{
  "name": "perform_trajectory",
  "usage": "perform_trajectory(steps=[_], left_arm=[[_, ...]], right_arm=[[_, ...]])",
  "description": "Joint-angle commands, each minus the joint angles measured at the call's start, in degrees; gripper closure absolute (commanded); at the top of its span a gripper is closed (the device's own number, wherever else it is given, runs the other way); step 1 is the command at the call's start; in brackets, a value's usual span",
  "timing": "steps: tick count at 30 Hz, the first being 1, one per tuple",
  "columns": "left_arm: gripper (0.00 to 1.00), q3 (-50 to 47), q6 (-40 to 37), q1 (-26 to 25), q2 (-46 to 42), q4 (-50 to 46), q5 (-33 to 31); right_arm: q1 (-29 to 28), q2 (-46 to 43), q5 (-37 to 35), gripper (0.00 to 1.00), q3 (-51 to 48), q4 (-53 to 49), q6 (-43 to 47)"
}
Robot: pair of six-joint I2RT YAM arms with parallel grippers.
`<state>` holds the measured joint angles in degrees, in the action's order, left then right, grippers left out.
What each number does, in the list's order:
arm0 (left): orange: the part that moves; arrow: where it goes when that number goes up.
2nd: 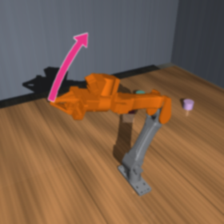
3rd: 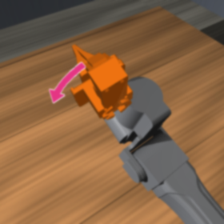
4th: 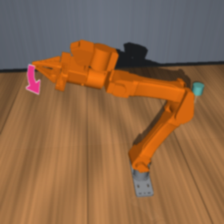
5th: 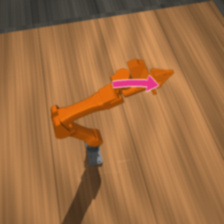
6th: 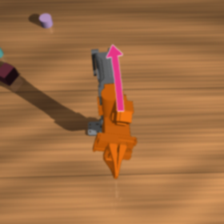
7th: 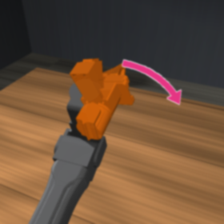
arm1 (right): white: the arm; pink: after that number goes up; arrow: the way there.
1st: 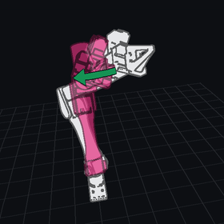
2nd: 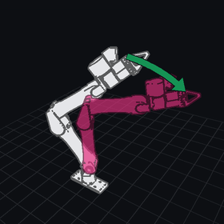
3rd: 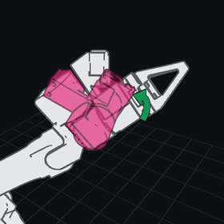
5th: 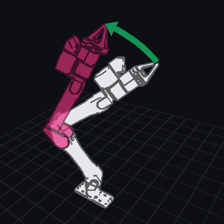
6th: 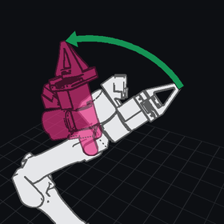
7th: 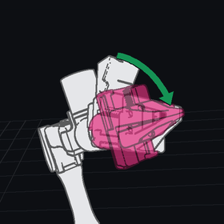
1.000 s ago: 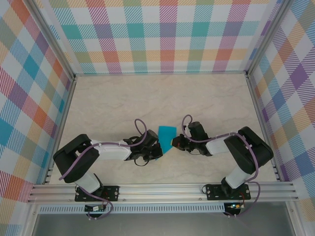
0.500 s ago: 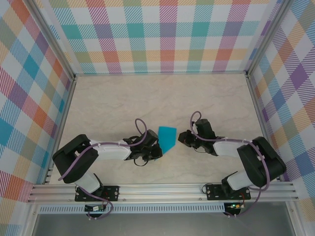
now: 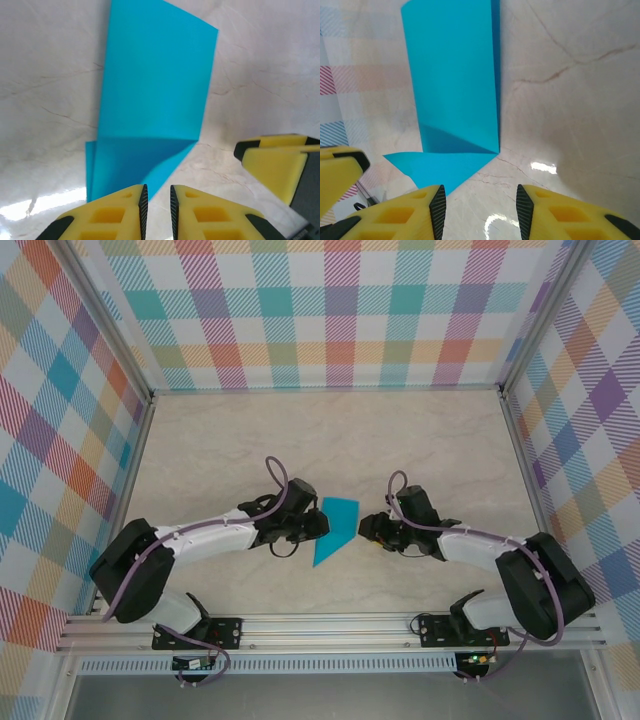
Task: Fold a paper plane with a square sheet of paper (pick it up from the middle)
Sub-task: Fourth fold the wing at the center of the table.
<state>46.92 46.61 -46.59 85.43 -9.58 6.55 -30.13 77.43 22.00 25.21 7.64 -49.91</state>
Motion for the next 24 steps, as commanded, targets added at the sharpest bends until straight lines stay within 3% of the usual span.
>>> perform_trajectory(steps=[1,11,18,24], left_arm=[[0.79,0.8,-1.5,0.93,1.81,-0.18,1.8],[0.81,3.62,-2.75,2.17,6.79,1.55,5.38],[0.84,6.09,-3.6,3.13,9.84,-2.73,2.69],[0.8,6.76,-4.23,3.61,4.86,-7.36,0.21]], right_arm=[[-0.8,1.42,1.02,0.56,1.63,0.71,-1.41],[-2.26,5.28,0.6,0.55,3.61,0.98,-2.5],[-2.91,7.33,0.59,0.55,5.05,1.13,-3.26],[-3.09,7.56,-0.28,0.55,5.7,0.28,-3.69]])
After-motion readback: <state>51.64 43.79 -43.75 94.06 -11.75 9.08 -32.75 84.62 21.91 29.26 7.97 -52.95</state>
